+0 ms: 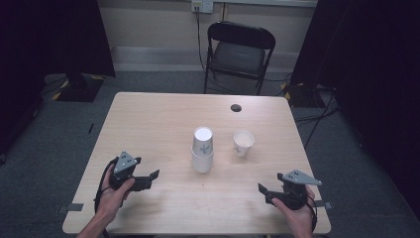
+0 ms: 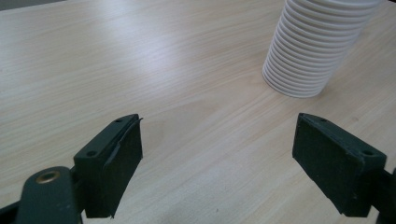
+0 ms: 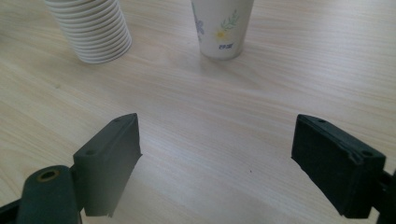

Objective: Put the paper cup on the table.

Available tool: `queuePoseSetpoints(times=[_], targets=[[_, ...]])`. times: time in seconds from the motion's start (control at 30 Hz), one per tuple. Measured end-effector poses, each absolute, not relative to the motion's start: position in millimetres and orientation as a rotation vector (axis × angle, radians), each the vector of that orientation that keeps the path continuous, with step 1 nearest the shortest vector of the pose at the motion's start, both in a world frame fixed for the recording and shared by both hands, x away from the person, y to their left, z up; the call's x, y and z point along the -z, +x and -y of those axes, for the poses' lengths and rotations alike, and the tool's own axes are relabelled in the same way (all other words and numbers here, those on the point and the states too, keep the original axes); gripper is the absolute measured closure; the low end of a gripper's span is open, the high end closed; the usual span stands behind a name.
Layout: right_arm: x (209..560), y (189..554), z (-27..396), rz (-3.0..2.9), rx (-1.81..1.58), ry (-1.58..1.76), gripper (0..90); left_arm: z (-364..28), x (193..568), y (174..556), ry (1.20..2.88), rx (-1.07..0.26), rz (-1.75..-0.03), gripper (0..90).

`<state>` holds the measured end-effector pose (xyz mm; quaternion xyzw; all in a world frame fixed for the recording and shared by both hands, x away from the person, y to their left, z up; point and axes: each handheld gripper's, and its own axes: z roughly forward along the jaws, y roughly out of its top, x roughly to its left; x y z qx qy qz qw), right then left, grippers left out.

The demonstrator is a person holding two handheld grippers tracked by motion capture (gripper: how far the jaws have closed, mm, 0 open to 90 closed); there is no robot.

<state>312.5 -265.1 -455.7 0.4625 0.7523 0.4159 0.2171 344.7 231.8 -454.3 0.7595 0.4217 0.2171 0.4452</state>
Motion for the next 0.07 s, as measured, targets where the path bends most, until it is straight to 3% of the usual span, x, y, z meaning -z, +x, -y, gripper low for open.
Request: queuePoseSetpoints(times=[0.07], targets=[[455.9,312.0,267.5,-2.067,-1.151,1.296,15.0,-232.5,453.7,345.1,1.883,-0.544,-1.047,15.8]])
